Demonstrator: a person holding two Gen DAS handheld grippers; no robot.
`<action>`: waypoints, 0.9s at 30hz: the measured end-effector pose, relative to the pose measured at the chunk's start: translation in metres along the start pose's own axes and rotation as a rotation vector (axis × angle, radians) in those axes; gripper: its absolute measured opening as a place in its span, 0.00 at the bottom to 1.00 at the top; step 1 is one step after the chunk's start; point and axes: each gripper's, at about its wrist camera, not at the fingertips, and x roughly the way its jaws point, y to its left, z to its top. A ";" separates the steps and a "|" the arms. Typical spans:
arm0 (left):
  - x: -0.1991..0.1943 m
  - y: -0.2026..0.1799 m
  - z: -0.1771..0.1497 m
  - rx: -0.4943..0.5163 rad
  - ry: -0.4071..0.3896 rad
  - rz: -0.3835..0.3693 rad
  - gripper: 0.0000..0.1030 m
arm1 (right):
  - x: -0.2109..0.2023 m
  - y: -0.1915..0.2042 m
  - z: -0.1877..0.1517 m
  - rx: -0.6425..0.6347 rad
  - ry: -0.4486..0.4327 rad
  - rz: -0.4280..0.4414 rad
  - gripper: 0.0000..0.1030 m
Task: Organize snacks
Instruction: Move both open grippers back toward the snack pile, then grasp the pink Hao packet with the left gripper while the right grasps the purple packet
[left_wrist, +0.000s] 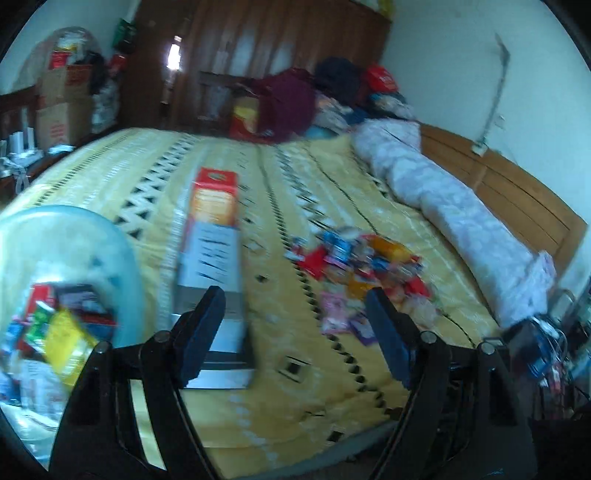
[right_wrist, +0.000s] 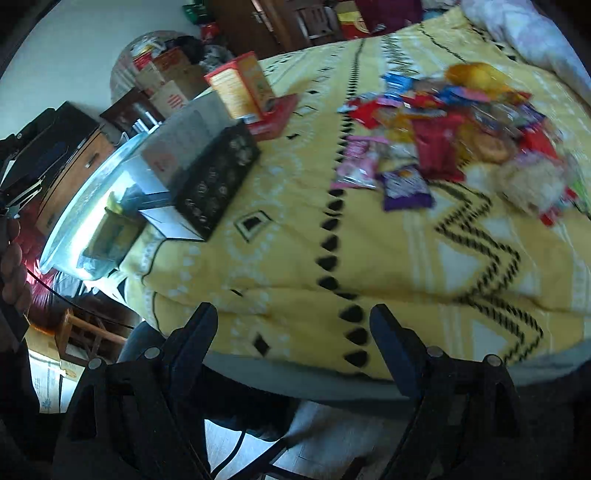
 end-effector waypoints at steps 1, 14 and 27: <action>0.020 -0.011 -0.005 0.000 0.050 -0.034 0.77 | -0.004 -0.009 -0.003 0.016 -0.001 -0.002 0.84; 0.239 -0.029 -0.052 -0.086 0.398 -0.025 0.75 | -0.028 -0.080 -0.006 0.106 -0.039 -0.003 0.84; 0.255 -0.026 -0.047 -0.038 0.372 0.051 0.42 | -0.010 -0.078 0.036 0.038 -0.080 0.029 0.84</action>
